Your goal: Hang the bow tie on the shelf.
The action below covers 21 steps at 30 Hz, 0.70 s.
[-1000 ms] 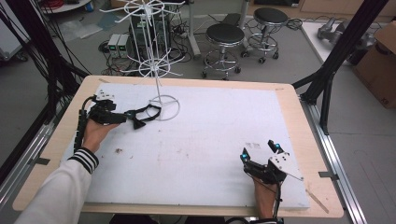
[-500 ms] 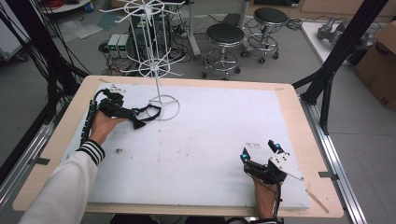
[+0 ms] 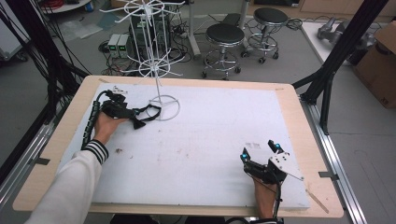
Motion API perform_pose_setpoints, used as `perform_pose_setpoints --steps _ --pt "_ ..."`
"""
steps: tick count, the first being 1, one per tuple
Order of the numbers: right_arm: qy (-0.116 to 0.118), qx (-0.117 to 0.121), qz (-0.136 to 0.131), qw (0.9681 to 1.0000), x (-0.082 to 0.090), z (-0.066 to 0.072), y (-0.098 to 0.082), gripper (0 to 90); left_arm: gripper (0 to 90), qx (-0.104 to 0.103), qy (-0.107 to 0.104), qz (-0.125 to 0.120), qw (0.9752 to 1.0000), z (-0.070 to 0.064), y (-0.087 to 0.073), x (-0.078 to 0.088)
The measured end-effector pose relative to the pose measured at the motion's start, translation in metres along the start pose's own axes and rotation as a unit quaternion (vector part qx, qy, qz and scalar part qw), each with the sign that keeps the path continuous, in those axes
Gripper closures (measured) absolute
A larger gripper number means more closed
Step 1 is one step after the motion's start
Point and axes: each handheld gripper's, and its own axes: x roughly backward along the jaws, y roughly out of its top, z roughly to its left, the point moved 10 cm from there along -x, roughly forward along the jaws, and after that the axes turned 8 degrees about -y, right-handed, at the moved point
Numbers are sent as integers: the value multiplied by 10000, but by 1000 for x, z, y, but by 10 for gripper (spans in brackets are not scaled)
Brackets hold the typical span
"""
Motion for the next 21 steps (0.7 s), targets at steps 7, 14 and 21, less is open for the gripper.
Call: perform_pose_setpoints --steps 7,14,21 --pt "1 3 -3 10000 0 0 0 16 494 30 15 63 10000 1 -3 -5" --pt "2 -23 10 10000 0 0 0 16 585 133 -43 221 9997 -2 -8 -14" --pt "0 -35 7 10000 0 0 0 16 747 76 48 257 9996 -2 -9 -14"
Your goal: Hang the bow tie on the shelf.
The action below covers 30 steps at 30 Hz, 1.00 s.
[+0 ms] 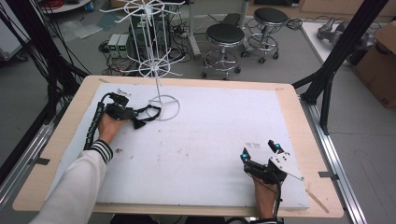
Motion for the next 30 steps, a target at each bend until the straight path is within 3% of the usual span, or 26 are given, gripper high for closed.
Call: perform_pose_setpoints --steps 7,16,30 --pt "0 7 4 10000 0 0 0 16 838 -89 14 74 9999 -3 -1 0" --pt "-2 2 -5 10000 0 0 0 16 855 -98 -125 78 9998 -4 -1 6" --pt "3 -5 -19 10000 0 0 0 17 857 -321 -309 -307 9985 -14 12 35"
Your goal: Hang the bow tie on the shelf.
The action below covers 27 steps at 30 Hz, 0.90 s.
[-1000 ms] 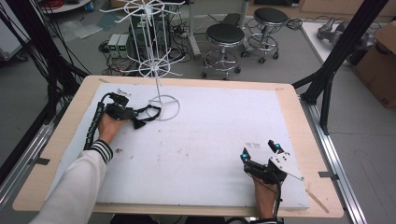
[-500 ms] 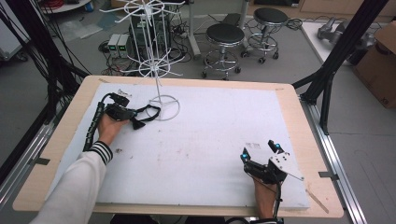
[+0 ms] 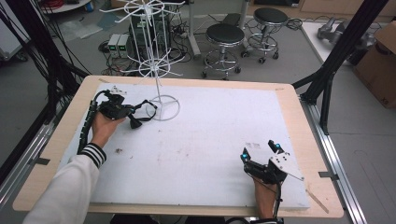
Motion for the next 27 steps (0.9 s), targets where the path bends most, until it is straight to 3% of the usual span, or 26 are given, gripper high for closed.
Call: perform_pose_setpoints --steps 4,6,11,15,16,18,26,27 --pt "-3 14 -12 10000 0 0 0 17 858 -63 4 -32 10000 -1 2 6" --pt "-1 6 -16 10000 0 0 0 17 858 -70 -7 -196 9998 -2 2 11" --pt "-6 10 -17 10000 0 0 0 16 859 -71 -29 -346 9994 -3 -5 23" --pt "-9 11 -16 10000 0 0 0 16 858 -118 -196 -726 9971 -13 2 43" --pt "-9 11 -16 10000 0 0 0 16 858 -118 -196 -726 9971 -13 2 43" --pt "-5 -6 -2 10000 0 0 0 16 858 -301 -262 -898 9952 -22 7 56" --pt "-3 12 -8 10000 0 0 0 17 858 -603 -449 -1135 9907 -42 12 77" --pt "-4 -3 -7 10000 0 0 0 16 858 -668 -498 -1211 9891 -47 12 81"
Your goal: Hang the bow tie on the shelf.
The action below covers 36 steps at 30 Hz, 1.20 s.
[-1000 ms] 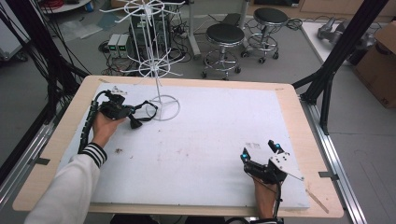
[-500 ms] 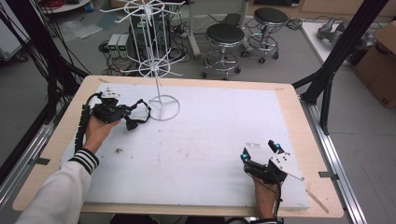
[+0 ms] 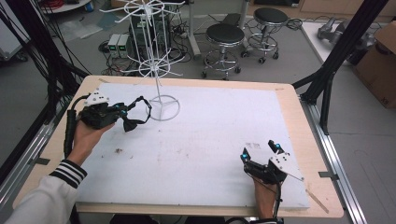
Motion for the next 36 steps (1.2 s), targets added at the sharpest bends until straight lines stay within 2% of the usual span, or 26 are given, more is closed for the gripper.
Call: perform_pose_setpoints --steps 2,5,9,14,19,26,28,36 --pt "0 5 -4 10000 0 0 0 16 858 -34 -56 -39 10000 -3 1 2" --pt "-2 -4 -1 10000 0 0 0 16 858 -127 -180 -229 9995 -10 8 7" --pt "0 2 -1 10000 0 0 0 16 859 -231 -250 -303 9990 -17 12 11" --pt "-5 22 -2 10000 0 0 0 17 858 -203 -262 -327 9989 -20 14 13" --pt "0 25 -3 10000 0 0 0 17 859 -144 -331 -442 9984 -26 24 16" --pt "-9 32 -17 10000 0 0 0 16 859 -202 -444 -644 9967 -34 39 25" --pt "-4 18 -6 10000 0 0 0 16 859 -186 -476 -771 9957 -37 43 30" --pt "-5 36 -20 10000 0 0 0 16 859 -194 -443 -984 9940 -36 62 42"
